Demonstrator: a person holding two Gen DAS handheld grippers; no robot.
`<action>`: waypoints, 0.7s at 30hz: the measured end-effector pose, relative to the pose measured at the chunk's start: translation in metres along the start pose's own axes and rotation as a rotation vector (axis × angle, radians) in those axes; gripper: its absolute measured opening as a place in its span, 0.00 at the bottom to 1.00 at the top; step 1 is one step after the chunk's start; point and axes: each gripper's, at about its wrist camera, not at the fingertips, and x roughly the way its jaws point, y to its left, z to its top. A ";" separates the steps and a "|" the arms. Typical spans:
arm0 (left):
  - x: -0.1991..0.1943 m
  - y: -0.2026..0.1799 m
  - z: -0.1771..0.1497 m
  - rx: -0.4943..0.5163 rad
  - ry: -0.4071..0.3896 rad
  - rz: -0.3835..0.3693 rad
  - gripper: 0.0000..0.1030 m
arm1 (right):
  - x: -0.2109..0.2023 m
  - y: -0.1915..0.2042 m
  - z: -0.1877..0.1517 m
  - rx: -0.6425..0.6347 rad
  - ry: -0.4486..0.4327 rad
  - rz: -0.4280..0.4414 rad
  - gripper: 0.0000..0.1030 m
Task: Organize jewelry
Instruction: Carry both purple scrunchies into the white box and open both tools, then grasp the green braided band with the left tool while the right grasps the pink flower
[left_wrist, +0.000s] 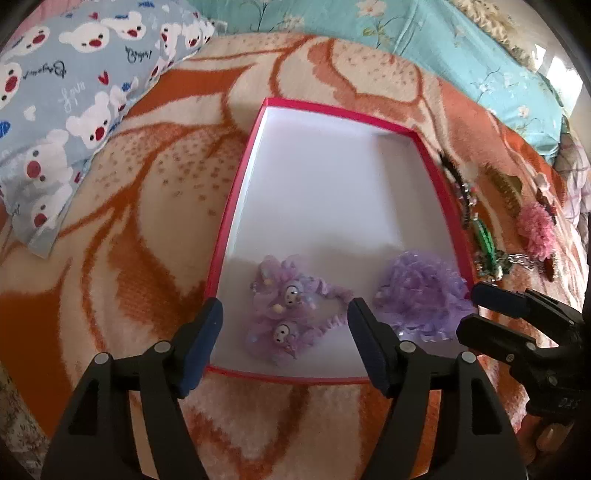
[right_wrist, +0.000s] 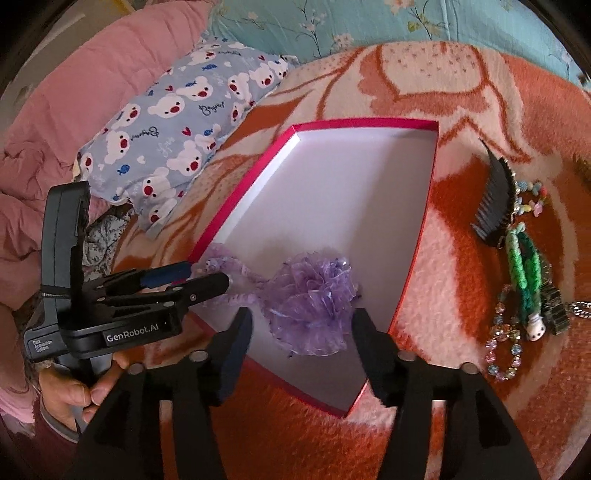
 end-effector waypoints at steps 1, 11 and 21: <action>-0.003 -0.001 -0.001 0.001 -0.003 -0.001 0.69 | -0.004 0.000 -0.001 -0.003 -0.008 -0.003 0.64; -0.023 -0.012 -0.001 -0.004 -0.033 0.003 0.71 | -0.042 -0.018 -0.019 0.023 -0.061 -0.062 0.73; -0.032 -0.069 0.007 0.091 -0.044 -0.085 0.71 | -0.122 -0.072 -0.043 0.112 -0.259 -0.248 0.98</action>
